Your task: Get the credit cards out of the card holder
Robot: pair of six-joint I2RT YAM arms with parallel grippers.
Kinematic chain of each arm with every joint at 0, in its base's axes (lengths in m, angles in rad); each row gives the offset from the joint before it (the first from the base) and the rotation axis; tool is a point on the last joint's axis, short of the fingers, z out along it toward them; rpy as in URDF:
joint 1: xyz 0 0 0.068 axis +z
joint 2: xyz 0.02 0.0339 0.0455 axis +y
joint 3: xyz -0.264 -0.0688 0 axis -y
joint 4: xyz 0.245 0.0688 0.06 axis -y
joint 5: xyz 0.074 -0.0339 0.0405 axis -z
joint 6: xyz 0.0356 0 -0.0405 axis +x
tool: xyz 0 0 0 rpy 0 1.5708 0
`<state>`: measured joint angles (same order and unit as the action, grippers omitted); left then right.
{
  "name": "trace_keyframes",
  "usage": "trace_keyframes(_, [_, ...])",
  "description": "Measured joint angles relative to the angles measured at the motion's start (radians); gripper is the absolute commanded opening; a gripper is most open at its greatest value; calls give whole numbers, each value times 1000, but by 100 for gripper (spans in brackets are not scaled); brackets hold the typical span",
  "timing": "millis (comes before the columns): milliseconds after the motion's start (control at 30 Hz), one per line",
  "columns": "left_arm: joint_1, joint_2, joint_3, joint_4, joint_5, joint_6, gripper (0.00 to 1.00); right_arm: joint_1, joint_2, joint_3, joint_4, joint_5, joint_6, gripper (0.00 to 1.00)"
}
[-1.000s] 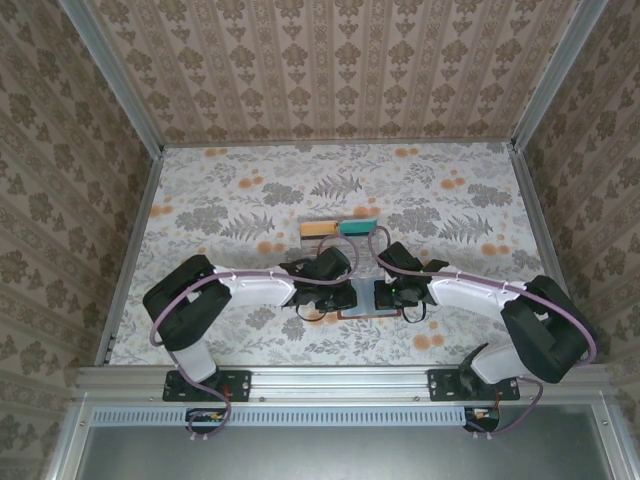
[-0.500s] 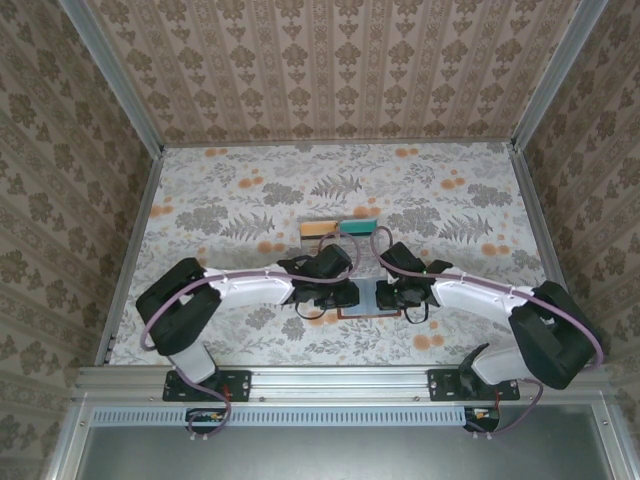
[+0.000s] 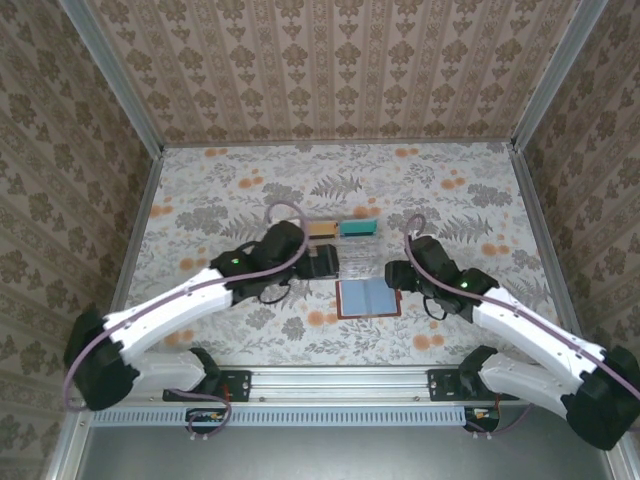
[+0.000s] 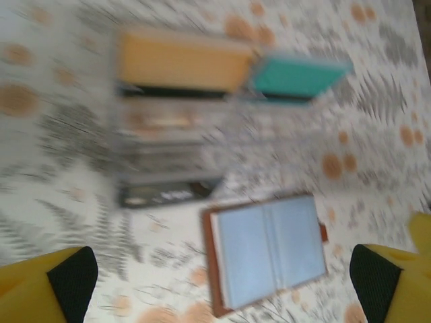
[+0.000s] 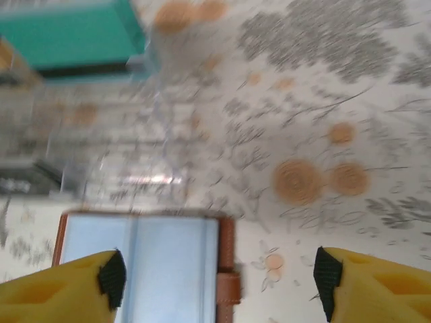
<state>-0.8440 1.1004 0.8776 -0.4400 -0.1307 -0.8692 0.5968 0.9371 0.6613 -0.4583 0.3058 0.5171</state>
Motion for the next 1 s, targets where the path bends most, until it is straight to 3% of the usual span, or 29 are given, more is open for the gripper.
trace_keyframes(233, [220, -199, -121, -112, -198, 81, 100, -24, -30, -68, 150, 246, -120, 100])
trace_keyframes(467, [448, -290, -250, -18, -406, 317, 100, -145, 111, -85, 380, 362, -309, 100])
trace_keyframes(600, [581, -178, -296, 135, -462, 491, 100, -280, 233, -93, 522, 356, -360, 100])
trace_keyframes(767, [703, 31, -346, 391, -431, 602, 100, -401, 323, -141, 729, 277, -393, 100])
trace_keyframes(1000, [748, 250, -420, 762, -310, 716, 100, -497, 436, -202, 977, 132, -428, 100])
